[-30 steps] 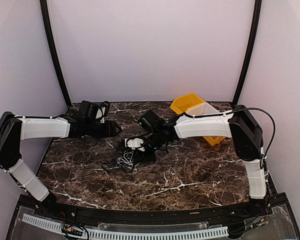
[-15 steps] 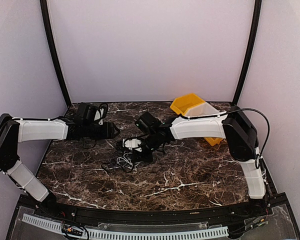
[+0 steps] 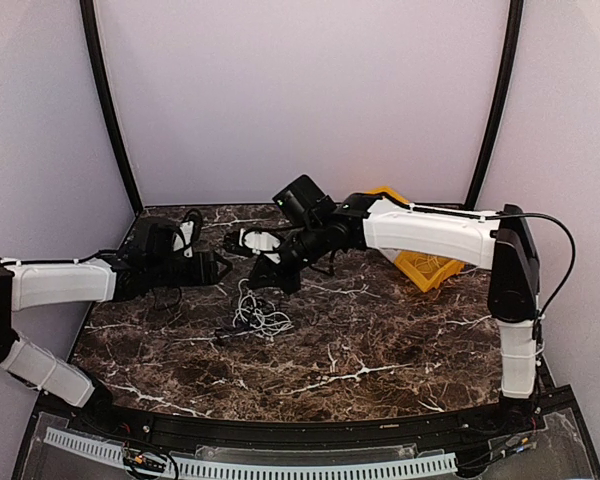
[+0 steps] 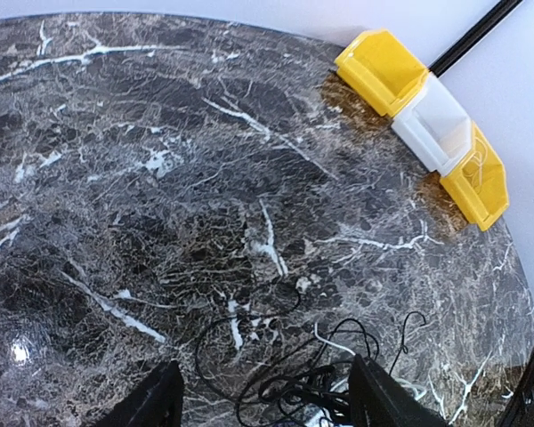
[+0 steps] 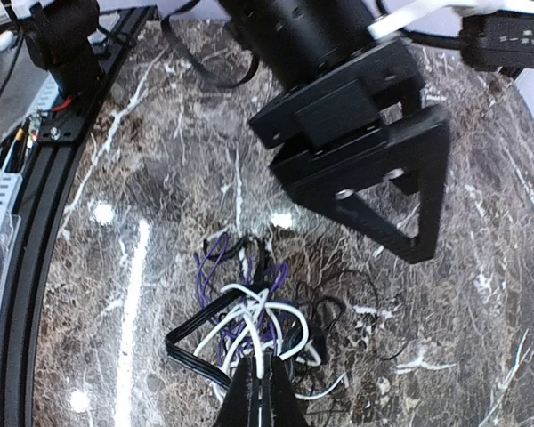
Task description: Untangle the cables
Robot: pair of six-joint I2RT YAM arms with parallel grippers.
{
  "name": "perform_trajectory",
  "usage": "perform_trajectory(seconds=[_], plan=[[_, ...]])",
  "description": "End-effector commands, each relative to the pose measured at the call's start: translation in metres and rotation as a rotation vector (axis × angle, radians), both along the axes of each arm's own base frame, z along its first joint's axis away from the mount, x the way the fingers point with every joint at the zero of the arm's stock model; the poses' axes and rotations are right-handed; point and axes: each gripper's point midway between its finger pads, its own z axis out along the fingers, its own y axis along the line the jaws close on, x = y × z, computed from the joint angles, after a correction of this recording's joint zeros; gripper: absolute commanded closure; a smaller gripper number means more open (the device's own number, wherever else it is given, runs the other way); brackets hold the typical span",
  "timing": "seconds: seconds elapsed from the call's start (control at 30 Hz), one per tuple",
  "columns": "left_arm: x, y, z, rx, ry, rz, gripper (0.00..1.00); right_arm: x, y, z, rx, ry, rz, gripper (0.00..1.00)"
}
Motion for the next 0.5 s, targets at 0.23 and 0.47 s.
perform_trajectory(seconds=[0.23, 0.47], plan=[[-0.062, 0.013, 0.105, -0.178, -0.502, -0.075, 0.31, -0.003, 0.014, 0.092, 0.16, -0.018, -0.028, 1.0], [-0.101, -0.007, 0.11, -0.214, -0.573, -0.159, 0.3, -0.001, 0.02, 0.098, 0.184, 0.02, -0.052, 1.0]])
